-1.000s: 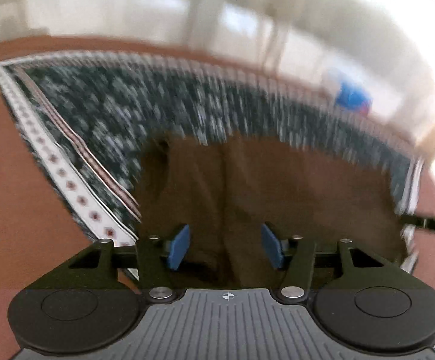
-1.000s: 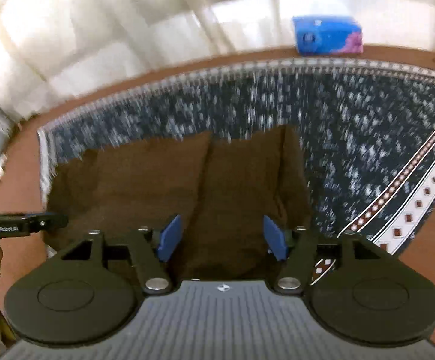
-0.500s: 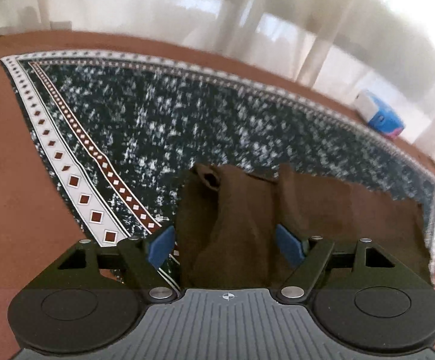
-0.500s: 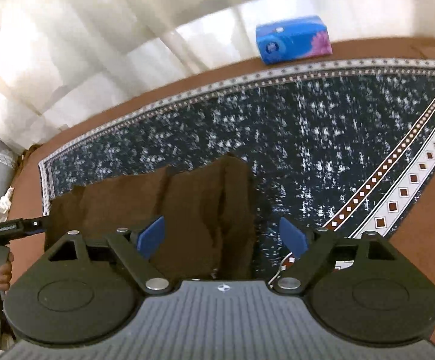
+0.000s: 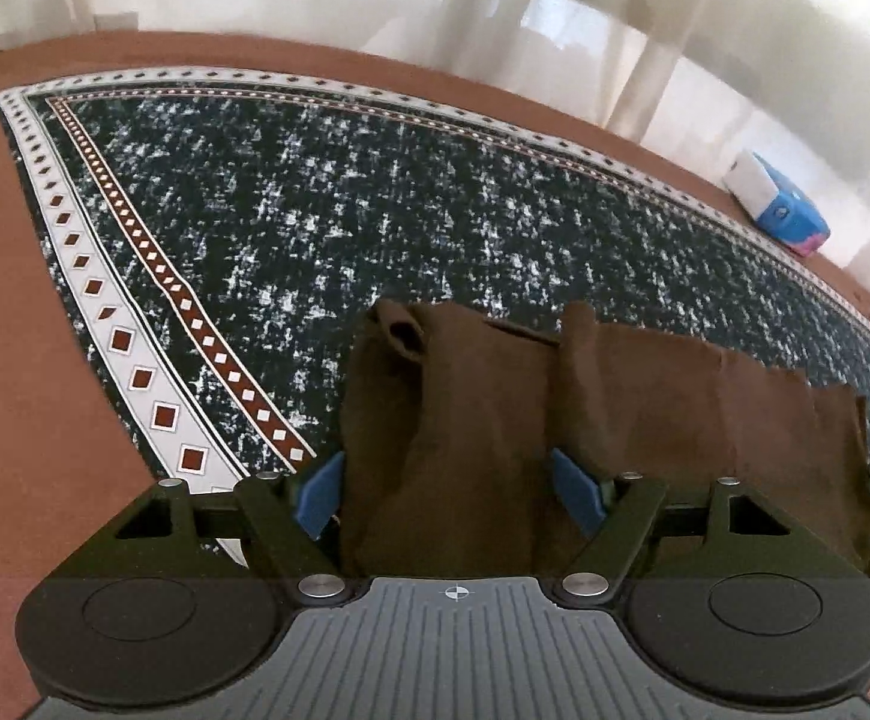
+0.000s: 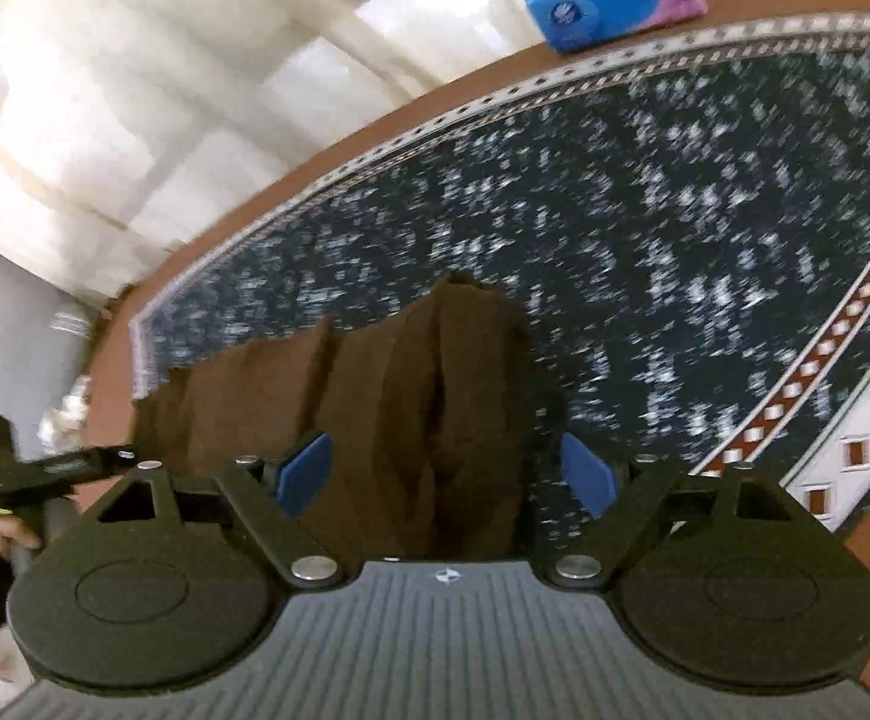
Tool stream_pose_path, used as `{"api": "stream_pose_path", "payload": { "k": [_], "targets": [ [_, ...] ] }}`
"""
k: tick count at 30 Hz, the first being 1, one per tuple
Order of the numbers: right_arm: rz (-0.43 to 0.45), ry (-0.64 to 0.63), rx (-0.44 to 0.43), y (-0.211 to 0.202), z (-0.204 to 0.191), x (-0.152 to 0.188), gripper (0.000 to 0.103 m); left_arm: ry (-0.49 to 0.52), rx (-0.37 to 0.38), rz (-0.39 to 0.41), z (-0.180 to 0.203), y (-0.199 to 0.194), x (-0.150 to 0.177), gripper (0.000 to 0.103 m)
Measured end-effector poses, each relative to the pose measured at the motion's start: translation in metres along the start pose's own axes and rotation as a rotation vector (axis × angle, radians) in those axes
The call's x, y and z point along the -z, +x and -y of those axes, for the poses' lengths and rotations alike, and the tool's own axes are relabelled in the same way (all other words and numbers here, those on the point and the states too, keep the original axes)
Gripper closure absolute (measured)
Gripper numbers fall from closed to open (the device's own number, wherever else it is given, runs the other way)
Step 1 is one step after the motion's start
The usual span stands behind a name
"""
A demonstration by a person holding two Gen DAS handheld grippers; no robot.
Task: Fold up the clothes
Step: 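Pinch the folded garment edge with both grippers, then lift the folded garment and move it toward the tissue box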
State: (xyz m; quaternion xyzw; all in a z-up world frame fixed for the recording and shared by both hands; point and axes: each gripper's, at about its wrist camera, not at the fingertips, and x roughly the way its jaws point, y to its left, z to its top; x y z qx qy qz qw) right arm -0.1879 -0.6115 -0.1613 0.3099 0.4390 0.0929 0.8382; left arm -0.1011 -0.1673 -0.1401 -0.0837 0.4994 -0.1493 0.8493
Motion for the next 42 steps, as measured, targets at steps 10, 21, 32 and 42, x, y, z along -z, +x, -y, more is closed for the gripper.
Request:
{"api": "stream_pose_path", "payload": {
  "k": [10, 21, 32, 42],
  "targets": [
    [-0.008, 0.042, -0.026, 0.005, -0.003, 0.004, 0.027, 0.042, 0.020, -0.004, 0.004, 0.004, -0.003, 0.031],
    [-0.046, 0.092, 0.049, 0.011, -0.011, 0.010, 0.061, 0.072, 0.073, -0.031, 0.004, 0.004, -0.005, 0.036],
    [0.033, 0.110, 0.005, -0.017, -0.046, 0.008, 0.089, 0.133, 0.143, 0.016, 0.018, -0.027, -0.012, 0.091],
    [0.180, 0.067, -0.048, -0.084, -0.056, -0.019, 0.090, 0.191, 0.202, 0.108, 0.090, -0.063, -0.026, 0.091]
  ]
}}
